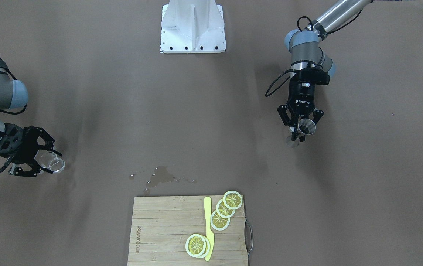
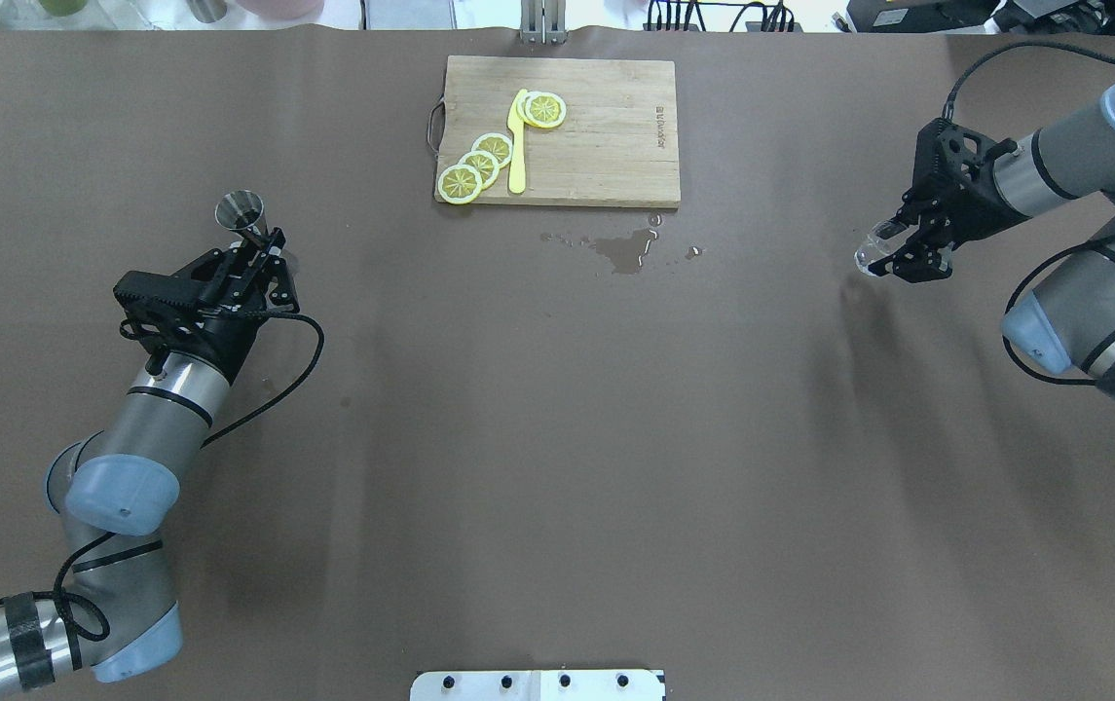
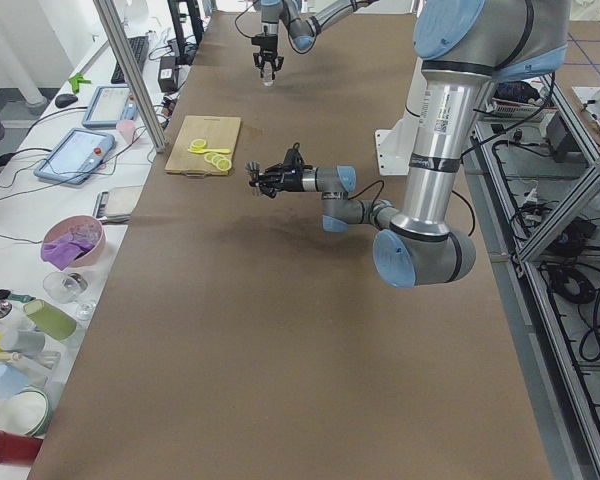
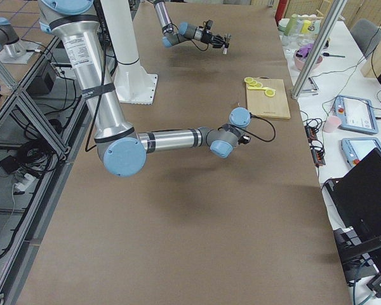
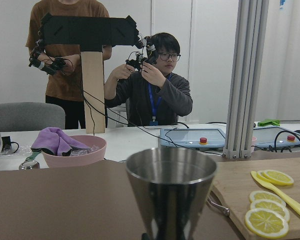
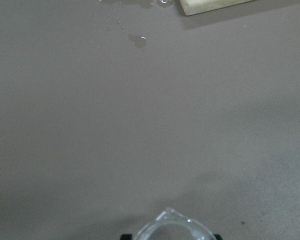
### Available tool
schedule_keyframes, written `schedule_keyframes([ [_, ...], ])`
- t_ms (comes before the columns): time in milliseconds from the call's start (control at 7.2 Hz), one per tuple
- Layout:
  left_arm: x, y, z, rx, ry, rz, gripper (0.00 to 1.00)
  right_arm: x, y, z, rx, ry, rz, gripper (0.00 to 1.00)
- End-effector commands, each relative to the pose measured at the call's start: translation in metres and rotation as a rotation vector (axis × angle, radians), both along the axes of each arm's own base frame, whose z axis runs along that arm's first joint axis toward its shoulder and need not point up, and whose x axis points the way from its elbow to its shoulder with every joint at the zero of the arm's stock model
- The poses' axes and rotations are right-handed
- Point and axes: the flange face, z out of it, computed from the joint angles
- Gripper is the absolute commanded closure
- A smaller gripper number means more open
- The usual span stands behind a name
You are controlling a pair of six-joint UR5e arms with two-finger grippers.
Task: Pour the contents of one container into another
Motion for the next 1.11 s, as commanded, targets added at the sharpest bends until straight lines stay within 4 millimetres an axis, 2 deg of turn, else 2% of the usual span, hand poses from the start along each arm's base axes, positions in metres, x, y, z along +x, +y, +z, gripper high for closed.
schedule_keyframes([
  [0, 0.000, 0.000, -0.004, 0.001, 0.004, 0.001, 1.00, -0.015, 0.048, -0.024, 0.012, -0.027, -0.015, 1.00],
  [139, -0.001, 0.000, -0.006, 0.002, 0.007, 0.001, 1.00, -0.023, 0.070, -0.026, 0.017, -0.018, -0.004, 1.00],
  [417, 0.002, 0.002, -0.002, 0.000, 0.006, 0.005, 1.00, -0.033, 0.091, -0.028, 0.006, -0.013, 0.003, 1.00],
  [556, 0.005, 0.005, 0.002, -0.005, 0.010, -0.004, 1.00, -0.046, 0.103, -0.028, 0.010, -0.010, 0.021, 1.00],
  [972, 0.014, 0.017, 0.009, -0.010, 0.003, -0.032, 1.00, -0.074, 0.123, -0.029, 0.001, -0.019, 0.028, 1.00],
])
